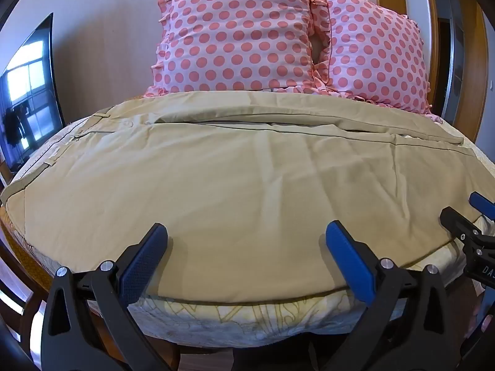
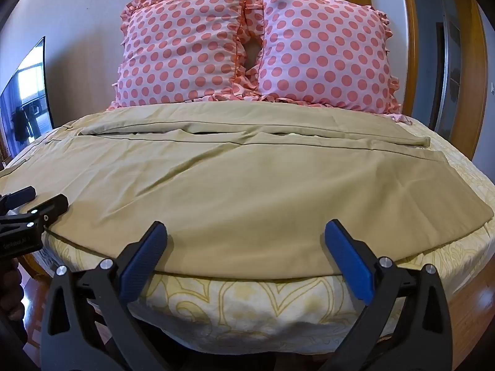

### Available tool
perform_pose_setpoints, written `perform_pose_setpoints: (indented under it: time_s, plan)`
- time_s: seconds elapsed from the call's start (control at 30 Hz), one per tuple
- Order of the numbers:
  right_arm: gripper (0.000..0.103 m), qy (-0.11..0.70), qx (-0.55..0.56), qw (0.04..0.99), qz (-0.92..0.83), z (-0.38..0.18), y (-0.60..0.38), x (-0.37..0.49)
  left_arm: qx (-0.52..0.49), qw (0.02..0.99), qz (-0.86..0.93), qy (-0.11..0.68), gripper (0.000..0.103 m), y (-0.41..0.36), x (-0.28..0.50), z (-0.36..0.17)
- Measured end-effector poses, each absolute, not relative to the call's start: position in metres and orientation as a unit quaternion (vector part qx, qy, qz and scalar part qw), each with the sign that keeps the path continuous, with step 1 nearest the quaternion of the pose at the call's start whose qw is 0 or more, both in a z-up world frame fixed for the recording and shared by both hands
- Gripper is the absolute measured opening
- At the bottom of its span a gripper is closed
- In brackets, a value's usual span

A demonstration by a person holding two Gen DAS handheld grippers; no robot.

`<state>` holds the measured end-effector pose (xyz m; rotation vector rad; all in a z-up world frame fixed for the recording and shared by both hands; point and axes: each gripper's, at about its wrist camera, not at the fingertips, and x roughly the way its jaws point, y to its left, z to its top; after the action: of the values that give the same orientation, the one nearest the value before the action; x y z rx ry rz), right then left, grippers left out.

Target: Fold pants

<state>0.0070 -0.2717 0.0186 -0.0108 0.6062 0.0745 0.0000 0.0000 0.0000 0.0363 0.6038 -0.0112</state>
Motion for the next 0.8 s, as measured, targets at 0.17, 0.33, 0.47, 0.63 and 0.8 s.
perform_pose_setpoints:
  time_s: [0.17,0.33,0.47,0.63,0.8]
  plan:
    - [0.101,0.299,-0.004,0.954,0.034,0.0187,-0.2706,0.0070,0.018,0.955,-0.006,0.297,0.102,0.0000,0.0001,0.0001]
    - [0.101,0.300,-0.005,0.953,0.033,0.0180,-0.2742,0.0066,0.018,0.955,-0.005,0.296,0.102,0.0000,-0.0001,0.0001]
    - [0.101,0.299,-0.005,0.954,0.033,0.0183,-0.2736,0.0067,0.018,0.955,-0.005,0.297,0.102,0.0001,0.0006,0.0002]
    - [0.101,0.299,-0.005,0.954,0.034,0.0182,-0.2765,0.0069,0.018,0.955,-0.005,0.295,0.102,0.0000,-0.0002,0.0001]
    - [0.101,0.299,-0.004,0.954,0.032,0.0181,-0.2723,0.0066,0.018,0.955,-0.005,0.295,0.102,-0.0001,-0.0002,0.0001]
